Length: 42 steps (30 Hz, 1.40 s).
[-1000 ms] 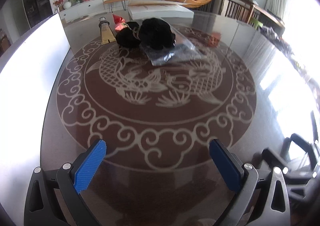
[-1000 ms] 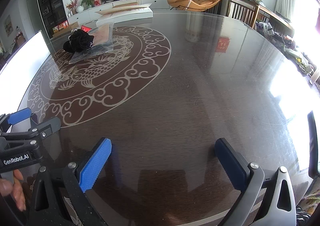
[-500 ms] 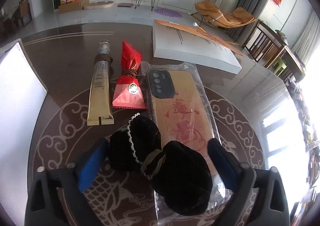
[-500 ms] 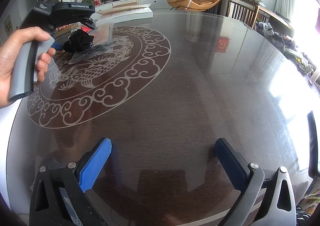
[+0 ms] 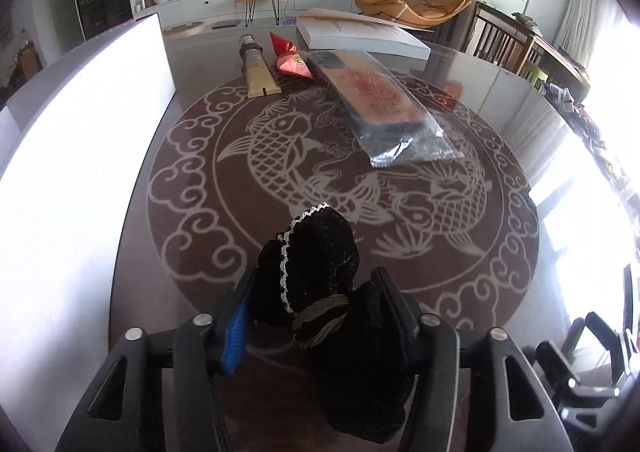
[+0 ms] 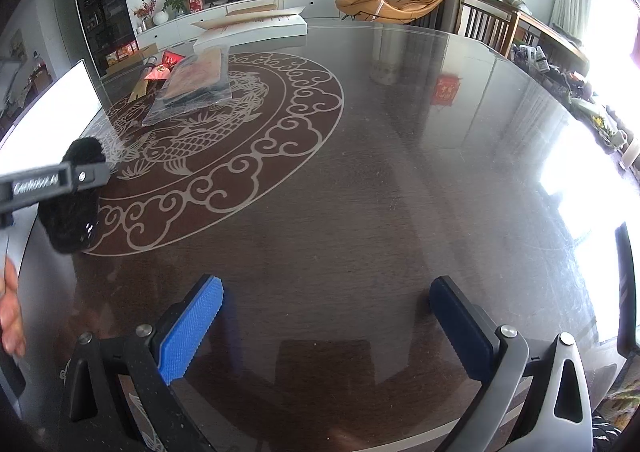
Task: Organize objects
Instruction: 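Grasp the remaining black knitted glove with the left tool, then lift the black glove off the table with the left tool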
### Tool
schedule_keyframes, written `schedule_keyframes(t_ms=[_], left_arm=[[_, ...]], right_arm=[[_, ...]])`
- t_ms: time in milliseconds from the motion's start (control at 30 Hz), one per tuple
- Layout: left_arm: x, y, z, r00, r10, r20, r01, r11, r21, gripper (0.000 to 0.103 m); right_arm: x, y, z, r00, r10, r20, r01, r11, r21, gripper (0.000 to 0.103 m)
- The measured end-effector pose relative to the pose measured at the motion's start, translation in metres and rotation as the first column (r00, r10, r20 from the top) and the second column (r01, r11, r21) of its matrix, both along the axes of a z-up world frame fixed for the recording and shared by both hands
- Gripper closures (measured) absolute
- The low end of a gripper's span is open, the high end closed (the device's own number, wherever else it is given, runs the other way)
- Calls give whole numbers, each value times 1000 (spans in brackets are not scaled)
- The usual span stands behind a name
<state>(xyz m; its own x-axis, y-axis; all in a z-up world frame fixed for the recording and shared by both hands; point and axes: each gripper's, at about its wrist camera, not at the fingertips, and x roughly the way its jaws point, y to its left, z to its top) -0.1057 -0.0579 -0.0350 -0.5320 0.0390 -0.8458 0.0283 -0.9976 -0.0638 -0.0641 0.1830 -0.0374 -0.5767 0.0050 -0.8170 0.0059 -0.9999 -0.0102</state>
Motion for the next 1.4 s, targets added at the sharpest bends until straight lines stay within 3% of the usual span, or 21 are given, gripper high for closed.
schedule_keyframes(t_ms=[33, 100, 233, 433, 900, 1033, 1400], left_arm=[[2, 0, -2, 1000, -8, 3, 8, 1000, -20, 22], [3, 2, -6, 1000, -24, 13, 25, 997, -74, 17], [-1, -5, -11, 1000, 3, 19, -2, 998, -69, 0], [6, -9, -14, 999, 6, -45, -9, 998, -70, 0], [6, -6, -13, 999, 30, -30, -32, 997, -72, 0], [8, -2, -14, 999, -12, -40, 9, 997, -72, 0], [10, -2, -14, 998, -14, -58, 10, 997, -72, 0]], right_arm=[[0, 0, 0, 1000, 0, 0, 0, 1000, 0, 0], [0, 0, 0, 1000, 0, 0, 0, 1000, 0, 0], [0, 0, 0, 1000, 1, 0, -1, 1000, 0, 0], [1, 0, 0, 1000, 1, 0, -1, 1000, 0, 0], [1, 0, 0, 1000, 1, 0, -1, 1000, 0, 0], [1, 0, 0, 1000, 1, 0, -1, 1000, 0, 0], [1, 0, 0, 1000, 0, 0, 0, 1000, 1, 0]])
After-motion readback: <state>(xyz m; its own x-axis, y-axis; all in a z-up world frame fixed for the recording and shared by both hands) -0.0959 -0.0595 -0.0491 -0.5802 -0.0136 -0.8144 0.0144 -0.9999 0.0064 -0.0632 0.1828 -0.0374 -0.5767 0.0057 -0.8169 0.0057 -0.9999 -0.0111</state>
